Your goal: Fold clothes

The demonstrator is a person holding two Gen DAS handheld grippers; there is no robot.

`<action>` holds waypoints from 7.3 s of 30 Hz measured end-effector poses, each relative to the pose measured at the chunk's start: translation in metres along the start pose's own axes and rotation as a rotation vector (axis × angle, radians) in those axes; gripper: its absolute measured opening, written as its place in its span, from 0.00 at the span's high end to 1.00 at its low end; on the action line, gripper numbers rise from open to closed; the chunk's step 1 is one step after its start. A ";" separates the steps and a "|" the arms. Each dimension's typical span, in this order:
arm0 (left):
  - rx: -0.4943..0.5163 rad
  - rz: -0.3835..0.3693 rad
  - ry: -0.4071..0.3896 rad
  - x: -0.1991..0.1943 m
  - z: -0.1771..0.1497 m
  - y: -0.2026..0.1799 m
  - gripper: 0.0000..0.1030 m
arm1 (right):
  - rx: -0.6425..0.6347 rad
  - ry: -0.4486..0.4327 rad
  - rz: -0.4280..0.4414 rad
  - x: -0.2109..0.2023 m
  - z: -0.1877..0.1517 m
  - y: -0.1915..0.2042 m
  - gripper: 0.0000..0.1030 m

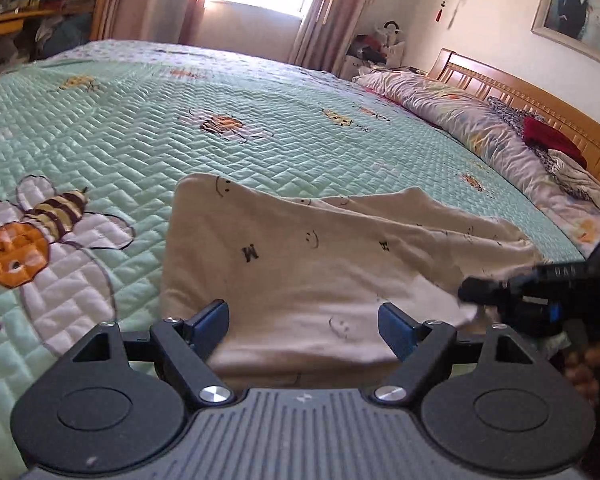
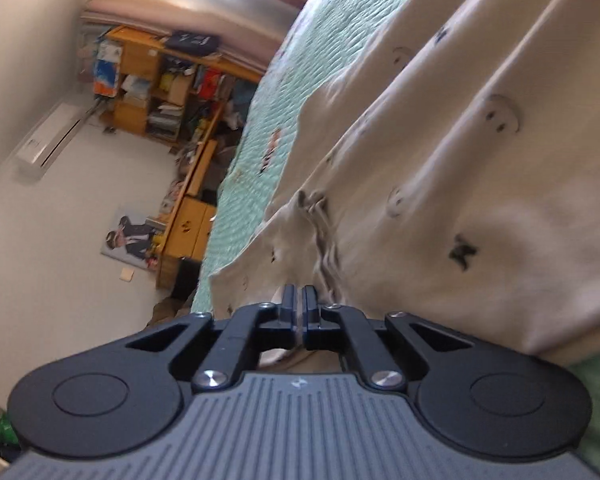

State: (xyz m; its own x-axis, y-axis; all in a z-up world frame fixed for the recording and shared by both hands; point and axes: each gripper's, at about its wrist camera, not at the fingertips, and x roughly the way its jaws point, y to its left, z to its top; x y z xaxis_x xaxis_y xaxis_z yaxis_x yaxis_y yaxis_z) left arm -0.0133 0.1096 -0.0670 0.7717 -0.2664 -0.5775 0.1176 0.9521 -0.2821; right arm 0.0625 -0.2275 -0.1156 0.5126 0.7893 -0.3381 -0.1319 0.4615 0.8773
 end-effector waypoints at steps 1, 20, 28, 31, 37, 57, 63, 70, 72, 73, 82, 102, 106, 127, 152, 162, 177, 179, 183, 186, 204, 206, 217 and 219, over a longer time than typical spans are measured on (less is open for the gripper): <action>-0.005 -0.002 -0.001 -0.004 -0.001 0.001 0.18 | -0.050 0.001 -0.033 -0.001 0.000 0.010 0.96; -0.297 -0.012 -0.121 -0.052 0.009 0.070 0.09 | -0.285 0.119 -0.100 0.021 -0.008 0.075 0.45; -0.092 0.051 -0.116 -0.049 0.001 0.058 0.19 | -0.603 0.233 -0.063 0.075 -0.009 0.157 0.52; -0.056 -0.009 -0.122 -0.047 0.000 0.058 0.19 | -0.765 0.282 -0.105 0.112 -0.018 0.185 0.55; -0.030 -0.111 -0.101 -0.042 -0.002 0.076 0.20 | -0.799 0.432 -0.160 0.184 -0.017 0.205 0.61; 0.363 -0.497 0.184 -0.034 -0.014 0.042 0.49 | -0.598 0.572 -0.360 0.244 0.009 0.176 1.00; 0.352 -0.389 0.123 -0.062 -0.009 0.050 0.53 | -0.570 0.556 -0.354 0.240 0.010 0.174 1.00; 0.230 -0.371 0.137 -0.022 0.008 0.073 0.32 | -0.557 0.546 -0.357 0.238 0.010 0.174 1.00; 0.288 -0.454 0.235 -0.020 -0.007 0.059 0.41 | -0.552 0.543 -0.355 0.236 0.010 0.173 1.00; 0.315 -0.509 0.270 -0.026 -0.014 0.051 0.46 | -0.553 0.541 -0.354 0.236 0.010 0.173 1.00; 0.124 -0.323 -0.032 -0.067 0.006 0.078 0.32 | -0.503 0.518 -0.322 0.234 0.012 0.165 1.00; 0.098 -0.255 0.064 -0.022 -0.006 0.074 0.36 | -0.474 0.505 -0.308 0.231 0.013 0.162 1.00; 0.215 -0.453 0.209 -0.013 -0.032 0.032 0.41 | -0.467 0.503 -0.304 0.230 0.013 0.162 1.00; 0.535 -0.511 0.254 -0.047 -0.079 -0.023 0.58 | -0.447 0.497 -0.295 0.229 0.013 0.159 1.00; -0.332 -0.276 -0.053 -0.037 0.028 0.095 0.21 | -1.036 0.345 -0.211 0.121 -0.092 0.225 0.65; -0.304 -0.213 0.225 0.057 0.056 0.104 0.84 | -1.648 0.360 -0.290 0.120 -0.168 0.241 0.65; -0.196 -0.198 0.327 0.088 0.077 0.096 0.89 | -1.933 0.719 -0.260 0.175 -0.180 0.255 0.64; -0.199 -0.196 0.328 0.089 0.075 0.096 0.88 | -1.903 0.855 -0.230 0.185 -0.174 0.254 0.62; -0.214 -0.204 0.317 0.087 0.072 0.099 0.88 | -1.973 0.942 -0.194 0.175 -0.179 0.245 0.62; -0.231 -0.215 0.314 0.087 0.070 0.102 0.88 | -1.966 0.957 -0.183 0.168 -0.177 0.242 0.62; -0.256 -0.254 0.323 0.091 0.072 0.109 0.89 | -1.456 0.505 -0.217 0.144 -0.109 0.253 0.43; -0.260 -0.256 0.314 0.090 0.070 0.110 0.89 | -1.422 0.624 -0.168 0.154 -0.116 0.239 0.39; -0.356 -0.268 0.136 0.048 0.056 0.121 0.77 | -1.194 0.450 -0.090 0.071 -0.101 0.232 0.33; -0.384 -0.285 0.092 0.030 0.054 0.126 0.76 | -1.093 0.413 -0.082 0.058 -0.088 0.222 0.33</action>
State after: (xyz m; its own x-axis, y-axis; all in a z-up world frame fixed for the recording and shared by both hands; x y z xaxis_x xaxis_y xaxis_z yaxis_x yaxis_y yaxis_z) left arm 0.0590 0.2300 -0.0787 0.6822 -0.5367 -0.4966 0.0636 0.7201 -0.6909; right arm -0.0116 -0.0435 0.0292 0.2653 0.7199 -0.6413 -0.8737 0.4608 0.1559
